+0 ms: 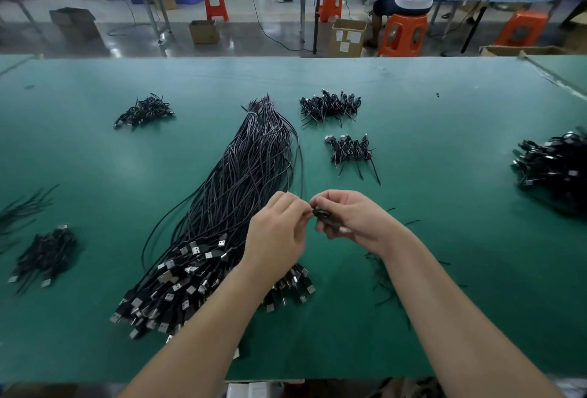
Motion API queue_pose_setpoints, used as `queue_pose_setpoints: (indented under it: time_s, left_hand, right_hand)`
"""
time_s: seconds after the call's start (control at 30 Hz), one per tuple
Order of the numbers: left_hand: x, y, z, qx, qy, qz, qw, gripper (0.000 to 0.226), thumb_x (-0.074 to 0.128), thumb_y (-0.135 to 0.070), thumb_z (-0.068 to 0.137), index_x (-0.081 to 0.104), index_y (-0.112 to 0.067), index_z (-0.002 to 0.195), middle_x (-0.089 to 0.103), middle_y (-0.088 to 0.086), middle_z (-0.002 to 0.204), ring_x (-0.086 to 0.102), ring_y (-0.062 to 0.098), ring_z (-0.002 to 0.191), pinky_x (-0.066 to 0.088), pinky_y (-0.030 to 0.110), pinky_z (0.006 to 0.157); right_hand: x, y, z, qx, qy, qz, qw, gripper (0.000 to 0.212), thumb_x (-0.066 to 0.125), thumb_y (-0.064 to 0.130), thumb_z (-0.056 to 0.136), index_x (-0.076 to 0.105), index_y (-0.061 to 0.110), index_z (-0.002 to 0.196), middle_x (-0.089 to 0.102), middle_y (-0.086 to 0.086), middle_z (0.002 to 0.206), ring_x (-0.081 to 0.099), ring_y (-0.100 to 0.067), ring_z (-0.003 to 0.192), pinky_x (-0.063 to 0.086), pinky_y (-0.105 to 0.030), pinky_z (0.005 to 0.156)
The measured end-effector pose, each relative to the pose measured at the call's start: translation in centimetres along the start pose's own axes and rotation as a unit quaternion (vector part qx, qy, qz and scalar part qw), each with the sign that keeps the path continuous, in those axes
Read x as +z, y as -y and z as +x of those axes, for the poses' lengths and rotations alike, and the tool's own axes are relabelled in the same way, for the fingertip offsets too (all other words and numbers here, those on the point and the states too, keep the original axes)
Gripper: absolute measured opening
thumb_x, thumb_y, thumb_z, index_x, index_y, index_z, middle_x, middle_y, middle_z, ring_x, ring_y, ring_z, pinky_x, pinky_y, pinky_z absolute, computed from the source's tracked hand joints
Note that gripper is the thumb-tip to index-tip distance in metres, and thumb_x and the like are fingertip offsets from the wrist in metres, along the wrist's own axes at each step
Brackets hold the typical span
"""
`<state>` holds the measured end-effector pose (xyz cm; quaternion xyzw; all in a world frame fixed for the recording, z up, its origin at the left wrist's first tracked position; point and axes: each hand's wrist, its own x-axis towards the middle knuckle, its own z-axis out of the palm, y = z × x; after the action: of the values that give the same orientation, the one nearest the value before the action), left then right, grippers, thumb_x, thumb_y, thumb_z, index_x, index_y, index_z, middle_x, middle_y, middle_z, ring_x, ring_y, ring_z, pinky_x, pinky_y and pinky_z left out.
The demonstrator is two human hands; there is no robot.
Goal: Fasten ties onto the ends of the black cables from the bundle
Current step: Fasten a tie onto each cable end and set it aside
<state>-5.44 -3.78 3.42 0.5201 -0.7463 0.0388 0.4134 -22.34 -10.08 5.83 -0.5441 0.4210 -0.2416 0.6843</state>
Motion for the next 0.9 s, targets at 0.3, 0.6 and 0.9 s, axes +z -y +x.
queue_pose_setpoints:
  time_s: [0.3,0.6,0.9]
  left_hand:
    - [-0.8,0.4,1.7,-0.493,0.111,-0.393,0.768,0.018,0.069,-0.014,0.094,0.070,-0.011,0.076,0.062,-0.001,0.065,0.055,0.015,0.066,0.046,0.030,0.068]
    - [0.4,0.2,0.1,0.048,0.015,0.102,0.993,0.008,0.066,0.004,0.087,0.067,-0.003,0.085,0.063,0.008,0.080,0.059,0.029,0.075,0.051,0.039,0.068]
    - [-0.2,1.3,0.8,-0.438,0.098,-0.345,0.824,0.016,0.067,-0.013,0.095,0.068,-0.014,0.079,0.064,-0.010,0.065,0.060,0.007,0.066,0.049,0.019,0.062]
  right_hand:
    - [0.3,0.3,0.0,-0.098,-0.055,-0.186,0.976,0.017,0.070,0.026,0.094,0.076,0.020,0.109,0.077,-0.006,0.100,0.064,-0.014,0.083,0.054,-0.032,0.077]
    - [1.5,0.6,1.0,0.049,-0.071,0.028,0.996,0.012,0.063,0.012,0.097,0.062,0.008,0.086,0.054,-0.005,0.066,0.047,-0.015,0.053,0.044,-0.027,0.053]
    - [-0.1,0.3,0.3,-0.080,-0.053,-0.197,0.976,0.017,0.070,0.023,0.094,0.075,0.033,0.106,0.069,0.009,0.082,0.058,-0.007,0.073,0.048,-0.021,0.071]
